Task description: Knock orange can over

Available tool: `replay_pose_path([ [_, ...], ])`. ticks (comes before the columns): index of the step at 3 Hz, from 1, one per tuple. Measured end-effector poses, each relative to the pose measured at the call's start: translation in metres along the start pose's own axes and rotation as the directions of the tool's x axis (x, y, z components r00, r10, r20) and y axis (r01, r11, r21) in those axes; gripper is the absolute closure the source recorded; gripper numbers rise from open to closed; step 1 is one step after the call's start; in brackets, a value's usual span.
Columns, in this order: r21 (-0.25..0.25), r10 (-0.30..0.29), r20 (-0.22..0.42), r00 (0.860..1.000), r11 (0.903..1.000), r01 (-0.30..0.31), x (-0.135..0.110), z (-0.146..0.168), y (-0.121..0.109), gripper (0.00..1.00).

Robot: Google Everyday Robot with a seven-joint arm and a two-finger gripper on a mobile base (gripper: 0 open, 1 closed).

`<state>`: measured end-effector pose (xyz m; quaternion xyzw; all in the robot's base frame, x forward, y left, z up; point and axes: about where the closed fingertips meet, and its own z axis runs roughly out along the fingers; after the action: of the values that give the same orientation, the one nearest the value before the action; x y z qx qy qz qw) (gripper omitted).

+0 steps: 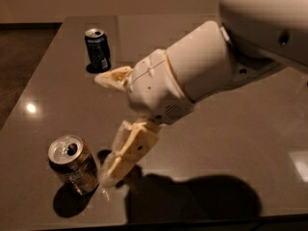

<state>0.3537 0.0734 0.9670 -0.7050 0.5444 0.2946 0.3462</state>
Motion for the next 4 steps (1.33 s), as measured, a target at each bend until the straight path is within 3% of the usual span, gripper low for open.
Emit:
replay_pose_path([
  [2, -0.060, 0.057, -0.076, 0.996, 0.9963, -0.061, 0.017, 0.076, -0.003, 0.00],
  [4, -0.123, 0.070, -0.098, 0.993, 0.9891, -0.082, 0.021, 0.100, 0.000, 0.00],
])
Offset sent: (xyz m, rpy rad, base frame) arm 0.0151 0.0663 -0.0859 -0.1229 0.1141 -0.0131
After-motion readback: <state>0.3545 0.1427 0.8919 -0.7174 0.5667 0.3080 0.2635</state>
